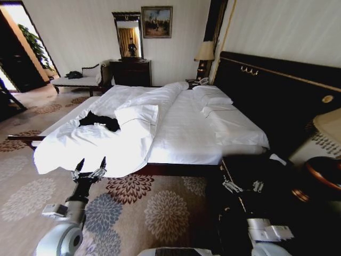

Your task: Fold the clothes on the bed.

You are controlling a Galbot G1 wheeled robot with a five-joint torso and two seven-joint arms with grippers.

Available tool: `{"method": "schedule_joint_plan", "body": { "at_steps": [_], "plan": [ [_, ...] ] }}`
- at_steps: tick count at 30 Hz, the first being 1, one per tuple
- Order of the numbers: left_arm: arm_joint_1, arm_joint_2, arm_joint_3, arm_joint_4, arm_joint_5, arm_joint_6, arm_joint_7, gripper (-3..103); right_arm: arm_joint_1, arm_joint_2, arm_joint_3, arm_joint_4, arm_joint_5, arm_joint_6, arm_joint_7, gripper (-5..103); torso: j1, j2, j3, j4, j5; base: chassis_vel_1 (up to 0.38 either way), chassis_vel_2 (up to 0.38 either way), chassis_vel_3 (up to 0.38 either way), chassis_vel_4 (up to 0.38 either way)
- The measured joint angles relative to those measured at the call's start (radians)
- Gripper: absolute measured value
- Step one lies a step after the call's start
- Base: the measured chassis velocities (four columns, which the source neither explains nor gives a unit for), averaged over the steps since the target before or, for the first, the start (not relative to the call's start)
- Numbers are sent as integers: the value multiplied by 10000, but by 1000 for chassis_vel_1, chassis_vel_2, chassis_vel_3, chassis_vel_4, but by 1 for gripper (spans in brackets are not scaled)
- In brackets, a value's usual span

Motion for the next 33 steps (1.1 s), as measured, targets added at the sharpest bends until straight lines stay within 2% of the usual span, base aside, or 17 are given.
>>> {"method": "schedule_joint_plan", "body": {
  "at_steps": [2,6,17,20,23,30,33],
  "plan": [
    [-10,-6,-27,-1,2,-5,8,100,-18,6,-59,20,122,-1,53,100,0,-1,-1,1,1,-137,132,147,-111],
    [-23,-8,-82,-15,34,-81,1,100,-139,-2,-401,461,1434,-425,657,100,0,0,-1,0,-2,-142,122,138,-111],
    [-94,-47,60,-37,91,-68,-62,100,-47,-117,-154,307,944,-249,498,100,-1,0,-1,0,0,-139,140,141,-137],
    [-146,-3,155,-98,-162,55,-149,100,95,-275,-95,219,761,-235,478,100,0,0,-1,0,0,-154,163,160,-154],
    [-236,87,336,-190,-653,162,-239,100,429,-718,97,-108,400,-53,297,100,1,-1,0,1,0,-149,166,156,-158],
    [470,207,229,-823,-1371,172,-211,100,799,-1051,-169,-401,850,105,328,100,2,-1,0,2,5,-156,143,142,-139],
    [570,246,129,-926,-1382,256,-239,100,877,-1072,-176,-374,879,120,386,100,0,0,0,3,3,-98,134,131,-114]
  ]
}}
